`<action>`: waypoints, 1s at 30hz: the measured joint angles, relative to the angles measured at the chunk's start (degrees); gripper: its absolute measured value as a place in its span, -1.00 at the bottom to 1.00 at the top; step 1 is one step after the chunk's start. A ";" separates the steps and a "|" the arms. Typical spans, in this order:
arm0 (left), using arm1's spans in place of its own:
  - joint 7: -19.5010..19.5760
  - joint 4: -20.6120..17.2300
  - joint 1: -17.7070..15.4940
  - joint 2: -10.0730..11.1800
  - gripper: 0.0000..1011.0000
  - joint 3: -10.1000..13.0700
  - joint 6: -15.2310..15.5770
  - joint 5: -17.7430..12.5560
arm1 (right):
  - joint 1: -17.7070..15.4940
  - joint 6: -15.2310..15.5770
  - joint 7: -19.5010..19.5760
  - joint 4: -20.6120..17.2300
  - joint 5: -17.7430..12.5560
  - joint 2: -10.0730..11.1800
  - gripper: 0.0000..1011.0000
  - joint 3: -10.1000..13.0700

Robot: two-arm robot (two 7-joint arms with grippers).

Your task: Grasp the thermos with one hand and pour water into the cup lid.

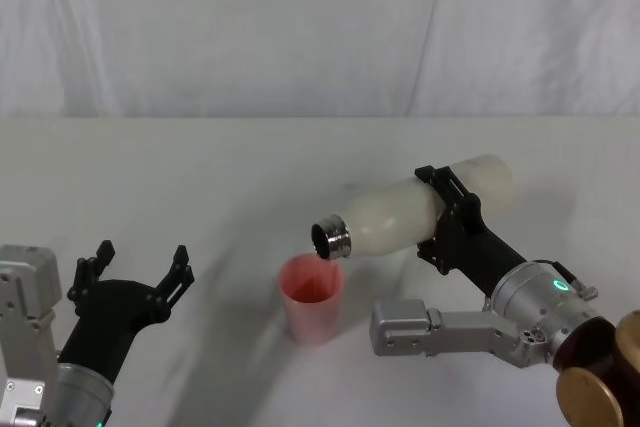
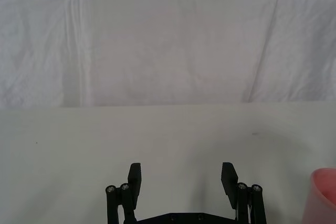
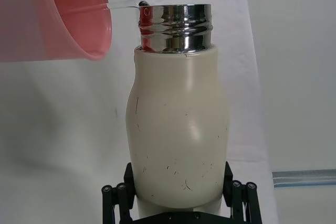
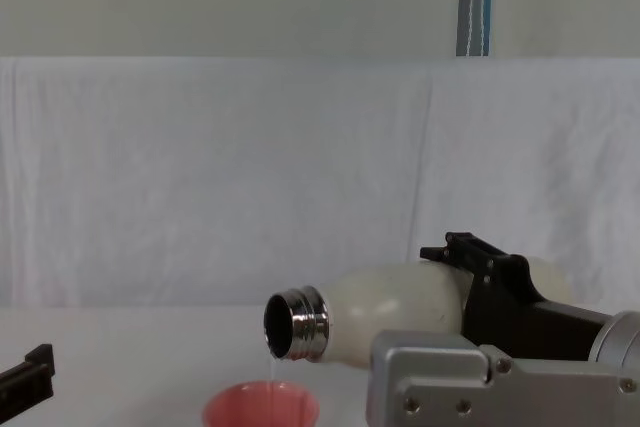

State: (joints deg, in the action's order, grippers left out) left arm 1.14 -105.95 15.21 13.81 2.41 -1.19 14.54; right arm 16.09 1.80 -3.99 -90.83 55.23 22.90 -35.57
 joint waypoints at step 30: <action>0.00 0.00 0.00 0.00 0.98 0.00 0.00 0.00 | -0.01 0.02 0.02 -0.01 0.29 0.14 0.88 0.01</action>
State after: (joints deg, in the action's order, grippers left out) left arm 1.14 -105.95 15.21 13.81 2.41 -1.19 14.54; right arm 16.07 1.82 -3.97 -90.84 55.52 23.03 -35.56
